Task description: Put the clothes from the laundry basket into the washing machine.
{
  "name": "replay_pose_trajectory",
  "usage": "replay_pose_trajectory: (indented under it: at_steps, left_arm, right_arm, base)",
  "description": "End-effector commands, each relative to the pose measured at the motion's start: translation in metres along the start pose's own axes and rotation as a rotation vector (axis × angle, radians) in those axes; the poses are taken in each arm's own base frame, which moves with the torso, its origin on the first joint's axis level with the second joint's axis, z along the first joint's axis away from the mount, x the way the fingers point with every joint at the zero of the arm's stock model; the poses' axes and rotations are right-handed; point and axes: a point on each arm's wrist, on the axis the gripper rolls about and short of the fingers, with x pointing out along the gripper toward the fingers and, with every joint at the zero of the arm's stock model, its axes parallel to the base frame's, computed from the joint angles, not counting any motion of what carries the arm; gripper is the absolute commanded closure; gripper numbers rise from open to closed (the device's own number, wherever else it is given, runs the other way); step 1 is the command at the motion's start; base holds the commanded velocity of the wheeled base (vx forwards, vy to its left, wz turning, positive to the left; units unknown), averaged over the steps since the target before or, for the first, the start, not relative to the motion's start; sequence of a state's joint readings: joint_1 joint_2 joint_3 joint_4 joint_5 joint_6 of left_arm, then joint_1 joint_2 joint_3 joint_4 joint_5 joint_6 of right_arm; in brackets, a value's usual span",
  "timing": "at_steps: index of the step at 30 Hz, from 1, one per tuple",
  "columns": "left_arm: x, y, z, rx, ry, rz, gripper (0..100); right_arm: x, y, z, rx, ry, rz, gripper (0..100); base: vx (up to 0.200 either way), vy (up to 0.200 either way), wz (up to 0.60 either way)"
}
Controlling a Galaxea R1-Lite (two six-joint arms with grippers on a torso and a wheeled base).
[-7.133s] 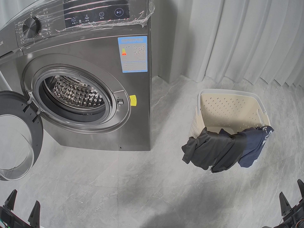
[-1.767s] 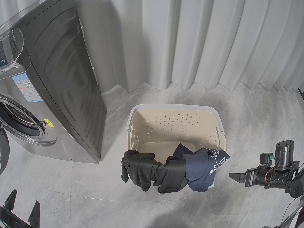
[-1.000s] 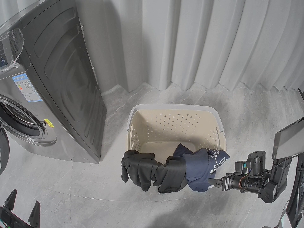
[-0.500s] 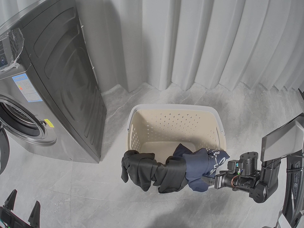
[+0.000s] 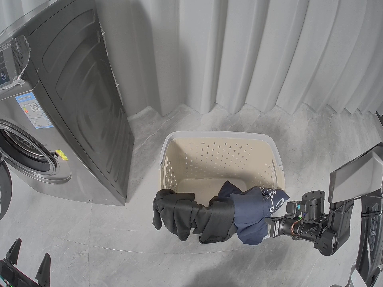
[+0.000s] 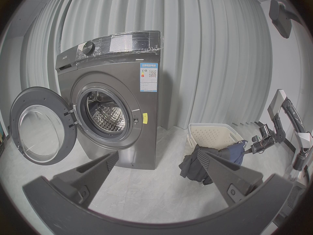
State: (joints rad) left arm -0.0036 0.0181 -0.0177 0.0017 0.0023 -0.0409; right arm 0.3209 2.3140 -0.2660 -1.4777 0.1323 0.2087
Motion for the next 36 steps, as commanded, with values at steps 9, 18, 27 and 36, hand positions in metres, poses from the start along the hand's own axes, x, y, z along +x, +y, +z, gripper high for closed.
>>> replay_pose_trajectory:
  at_steps: [9, 18, 27, 36]
  left_arm:
    - [0.0, 0.0, -0.005, -0.001, 0.002, 0.0, 0]
    - [0.0, 0.0, -0.005, -0.002, 0.001, 0.0, 0]
    - [0.0, 0.0, -0.005, -0.001, 0.001, -0.002, 0]
    - [0.0, 0.0, -0.005, -0.001, 0.001, 0.001, 0]
  right_arm:
    - [-0.058, 0.026, 0.018, 0.013, -0.078, 0.081, 100]
    - [-0.11, 0.041, 0.043, -0.003, -0.255, 0.157, 100]
    - [-0.144, 0.055, 0.068, -0.032, -0.43, 0.226, 100]
    - [-0.135, 0.049, 0.051, -0.006, -0.213, 0.15, 100]
  base:
    - [0.0, 0.0, 0.0]
    - [0.0, 0.0, 0.0]
    - [0.0, 0.0, 0.0]
    - [0.0, 0.0, 0.0]
